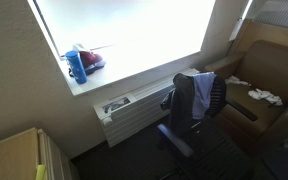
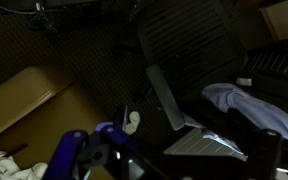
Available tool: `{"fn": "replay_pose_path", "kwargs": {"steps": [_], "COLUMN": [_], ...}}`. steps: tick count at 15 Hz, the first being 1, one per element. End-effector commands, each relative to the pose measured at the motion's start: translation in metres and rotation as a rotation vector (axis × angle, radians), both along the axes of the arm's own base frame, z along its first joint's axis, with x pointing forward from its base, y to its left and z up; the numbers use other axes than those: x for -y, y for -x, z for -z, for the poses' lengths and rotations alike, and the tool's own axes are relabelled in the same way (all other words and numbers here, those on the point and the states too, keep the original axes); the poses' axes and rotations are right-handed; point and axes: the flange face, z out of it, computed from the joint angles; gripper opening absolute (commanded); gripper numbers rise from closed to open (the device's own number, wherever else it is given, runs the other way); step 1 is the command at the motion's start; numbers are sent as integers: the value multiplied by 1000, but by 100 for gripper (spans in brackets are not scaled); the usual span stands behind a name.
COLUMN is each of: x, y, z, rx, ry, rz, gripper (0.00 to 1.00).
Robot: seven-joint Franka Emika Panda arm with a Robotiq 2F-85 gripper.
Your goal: Remove the shirt from the back of the black chair and put it on the seat
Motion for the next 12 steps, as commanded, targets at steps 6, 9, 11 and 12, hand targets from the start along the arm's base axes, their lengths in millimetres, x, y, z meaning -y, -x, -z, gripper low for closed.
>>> {"fn": "replay_pose_path", "kwargs": {"steps": [6,9,11,12], "x": [0,0,-13,-39], "y": [0,0,2,4], "z": [0,0,13,27], "rx": [-1,-1,-51,-77], "ry": [0,0,4,40], "rz": [0,0,-28,-54], "gripper": [100,100,100,100]}}
